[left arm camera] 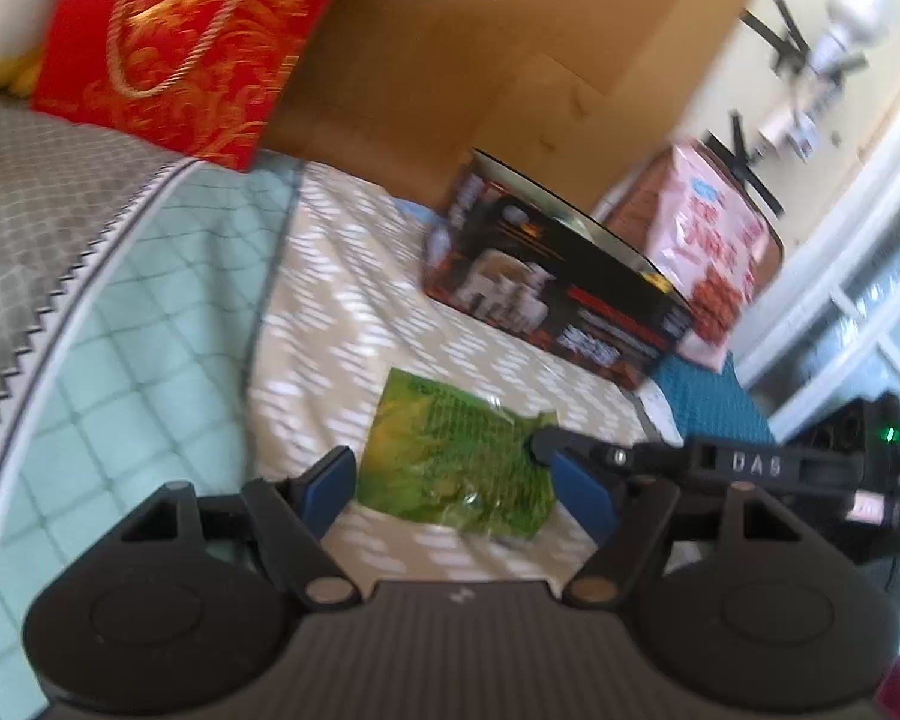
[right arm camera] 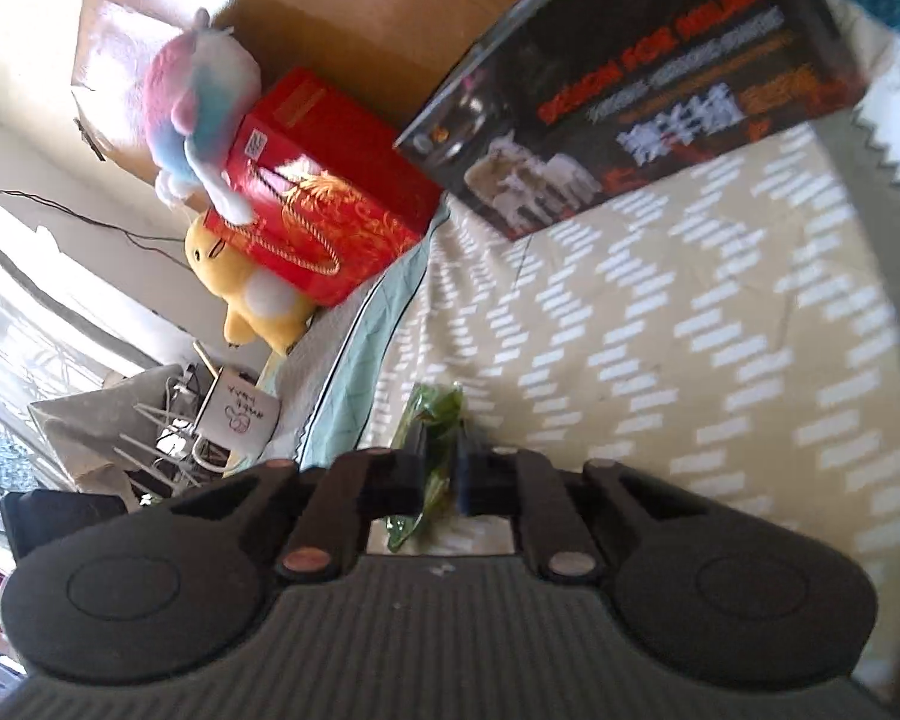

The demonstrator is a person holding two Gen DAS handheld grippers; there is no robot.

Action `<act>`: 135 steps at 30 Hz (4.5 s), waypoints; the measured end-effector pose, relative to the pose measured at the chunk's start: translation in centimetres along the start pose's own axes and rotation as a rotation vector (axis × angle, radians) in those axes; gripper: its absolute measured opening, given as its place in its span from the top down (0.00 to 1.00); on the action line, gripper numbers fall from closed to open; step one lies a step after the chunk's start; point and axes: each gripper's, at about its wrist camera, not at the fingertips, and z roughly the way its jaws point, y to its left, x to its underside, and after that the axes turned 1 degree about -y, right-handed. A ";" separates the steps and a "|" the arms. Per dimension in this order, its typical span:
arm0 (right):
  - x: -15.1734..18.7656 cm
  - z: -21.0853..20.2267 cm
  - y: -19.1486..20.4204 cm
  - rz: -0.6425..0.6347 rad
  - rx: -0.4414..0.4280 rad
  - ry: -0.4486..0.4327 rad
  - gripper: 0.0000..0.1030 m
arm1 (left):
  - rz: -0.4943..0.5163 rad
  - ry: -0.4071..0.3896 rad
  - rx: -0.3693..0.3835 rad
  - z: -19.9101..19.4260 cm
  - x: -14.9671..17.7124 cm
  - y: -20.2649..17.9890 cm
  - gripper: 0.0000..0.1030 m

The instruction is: Organize snacks

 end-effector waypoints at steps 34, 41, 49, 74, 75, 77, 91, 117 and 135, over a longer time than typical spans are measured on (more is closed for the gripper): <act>1.4 -6.1 -4.4 0.148 -0.145 -0.089 0.84 | -0.197 0.048 0.310 0.7 0.6 0.7 0.14; 1.4 -6.9 -4.5 0.218 -0.278 -0.095 0.84 | -0.231 0.049 0.383 0.8 -0.1 -0.4 0.16; -0.7 -7.6 -3.6 0.220 -0.342 -0.115 0.84 | -0.151 0.064 0.386 2.2 -2.4 -3.3 0.56; -8.7 -3.5 2.2 -0.551 0.364 -0.460 0.65 | 0.108 -0.101 -0.071 10.8 -13.4 -9.7 0.49; -8.0 -4.2 2.2 -0.543 0.361 -0.471 0.65 | 0.110 -0.115 -0.071 9.9 -13.0 -9.9 0.48; -6.6 -5.3 2.2 -0.523 0.348 -0.484 0.65 | 0.119 -0.142 -0.078 8.0 -11.7 -10.7 0.45; 4.1 -8.9 2.3 -0.445 0.368 -0.413 0.58 | 0.198 -0.138 -0.240 2.2 0.9 -10.5 0.34; 6.1 -9.0 1.8 -0.425 0.380 -0.433 0.40 | 0.299 -0.198 -0.307 1.1 4.3 -10.5 0.11; 6.2 -9.2 1.9 -0.425 0.374 -0.444 0.32 | 0.261 -0.213 -0.394 1.0 4.0 -10.0 0.00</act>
